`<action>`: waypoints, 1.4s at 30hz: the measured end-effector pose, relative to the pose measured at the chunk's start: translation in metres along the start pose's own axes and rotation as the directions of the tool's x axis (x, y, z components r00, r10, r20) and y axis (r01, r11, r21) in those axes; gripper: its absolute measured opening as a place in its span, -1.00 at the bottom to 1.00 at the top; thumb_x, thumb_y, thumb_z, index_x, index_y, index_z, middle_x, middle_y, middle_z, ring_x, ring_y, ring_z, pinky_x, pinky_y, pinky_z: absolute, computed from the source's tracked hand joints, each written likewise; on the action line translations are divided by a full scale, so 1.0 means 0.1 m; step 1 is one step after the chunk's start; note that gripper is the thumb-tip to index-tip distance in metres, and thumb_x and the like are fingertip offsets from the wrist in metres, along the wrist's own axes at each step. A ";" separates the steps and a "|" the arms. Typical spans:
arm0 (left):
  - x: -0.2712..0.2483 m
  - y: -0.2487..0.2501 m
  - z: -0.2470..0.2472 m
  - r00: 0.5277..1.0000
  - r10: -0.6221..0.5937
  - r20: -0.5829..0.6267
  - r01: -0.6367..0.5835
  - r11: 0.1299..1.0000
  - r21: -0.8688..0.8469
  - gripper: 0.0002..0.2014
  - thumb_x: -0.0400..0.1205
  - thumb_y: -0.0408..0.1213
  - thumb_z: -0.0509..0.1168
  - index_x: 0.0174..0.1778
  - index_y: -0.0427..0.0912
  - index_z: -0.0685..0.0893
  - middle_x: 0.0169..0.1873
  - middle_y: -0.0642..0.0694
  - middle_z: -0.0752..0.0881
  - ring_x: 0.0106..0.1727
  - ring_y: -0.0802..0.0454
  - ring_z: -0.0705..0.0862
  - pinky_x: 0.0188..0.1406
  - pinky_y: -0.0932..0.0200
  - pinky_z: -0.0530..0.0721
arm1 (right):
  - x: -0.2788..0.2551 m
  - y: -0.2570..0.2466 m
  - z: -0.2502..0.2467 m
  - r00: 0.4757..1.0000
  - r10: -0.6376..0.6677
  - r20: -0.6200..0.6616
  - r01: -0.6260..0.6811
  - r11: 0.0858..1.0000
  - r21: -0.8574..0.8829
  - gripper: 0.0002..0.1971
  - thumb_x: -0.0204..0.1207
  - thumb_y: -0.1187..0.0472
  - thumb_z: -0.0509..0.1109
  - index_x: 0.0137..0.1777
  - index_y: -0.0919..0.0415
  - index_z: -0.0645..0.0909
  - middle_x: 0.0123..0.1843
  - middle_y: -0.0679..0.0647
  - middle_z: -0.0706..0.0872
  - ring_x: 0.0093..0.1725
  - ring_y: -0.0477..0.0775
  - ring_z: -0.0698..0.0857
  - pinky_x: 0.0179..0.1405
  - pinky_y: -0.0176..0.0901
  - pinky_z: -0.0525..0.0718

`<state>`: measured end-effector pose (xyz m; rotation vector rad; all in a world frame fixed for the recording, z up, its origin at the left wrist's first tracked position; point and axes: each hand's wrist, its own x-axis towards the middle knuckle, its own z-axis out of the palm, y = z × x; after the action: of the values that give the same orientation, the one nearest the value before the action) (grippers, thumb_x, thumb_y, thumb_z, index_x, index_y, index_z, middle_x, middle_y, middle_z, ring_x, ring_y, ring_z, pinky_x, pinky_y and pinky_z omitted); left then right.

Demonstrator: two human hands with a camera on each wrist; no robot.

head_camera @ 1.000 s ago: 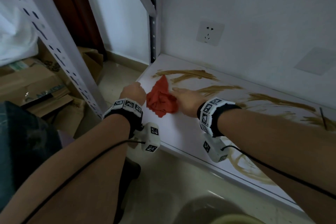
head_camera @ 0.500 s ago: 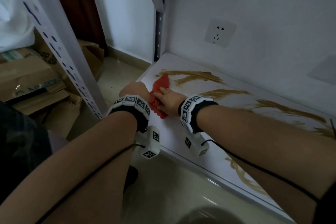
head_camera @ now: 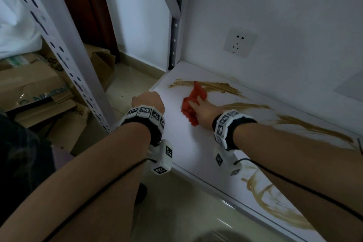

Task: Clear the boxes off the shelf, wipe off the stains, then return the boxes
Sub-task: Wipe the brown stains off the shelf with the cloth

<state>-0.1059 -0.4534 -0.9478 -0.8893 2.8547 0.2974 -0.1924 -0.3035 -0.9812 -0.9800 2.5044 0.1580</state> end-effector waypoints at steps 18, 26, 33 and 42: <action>0.08 0.03 0.05 0.999 0.025 -0.022 -0.023 0.996 0.082 -0.83 0.61 -0.34 0.18 -0.15 -0.20 0.69 -0.08 -0.14 0.75 -0.05 -0.10 0.74 -0.19 0.18 0.50 | 0.30 0.20 -0.10 0.992 0.012 -0.123 -0.004 0.998 0.064 -0.43 0.72 0.04 0.07 0.68 0.06 -0.01 0.70 0.20 -0.06 0.63 0.26 0.16 0.54 -0.07 0.31; 0.07 -0.03 0.02 0.998 0.015 -0.055 -0.016 1.000 -0.005 -0.81 0.59 -0.36 0.19 -0.33 -0.21 0.62 -0.10 -0.18 0.76 -0.09 -0.12 0.74 -0.16 0.17 0.57 | -0.10 0.18 0.06 0.999 0.032 -0.022 -0.033 0.999 -0.035 -0.33 0.69 0.10 0.14 0.68 0.08 -0.14 0.69 0.29 -0.14 0.65 0.36 0.01 0.64 0.07 0.13; 0.02 -0.07 0.04 0.999 0.028 -0.036 -0.029 0.999 -0.021 -0.83 0.59 -0.39 0.19 -0.25 -0.24 0.67 -0.11 -0.20 0.76 -0.08 -0.12 0.75 -0.06 0.14 0.63 | -0.15 0.19 -0.14 0.995 -0.066 -0.072 0.058 0.993 -0.103 -0.39 0.59 -0.07 0.24 0.62 -0.14 0.15 0.57 0.11 0.24 0.52 0.36 0.23 0.48 0.14 0.27; 0.01 -0.06 0.08 0.996 0.061 -0.072 -0.062 0.998 -0.020 -0.64 0.61 -0.40 0.17 -0.54 -0.14 0.35 -0.11 -0.19 0.75 -0.23 -0.08 0.64 -0.22 0.19 0.52 | -0.25 0.16 -0.14 0.991 -0.079 -0.104 0.084 0.995 0.046 -0.44 0.55 0.13 0.30 0.54 0.04 0.25 0.39 0.25 0.34 0.27 0.31 0.49 0.23 0.00 0.48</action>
<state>-0.1024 -0.4571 -0.9564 -0.8334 2.9543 0.3117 -0.1917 -0.2795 -0.9583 -1.0931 2.5409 0.0194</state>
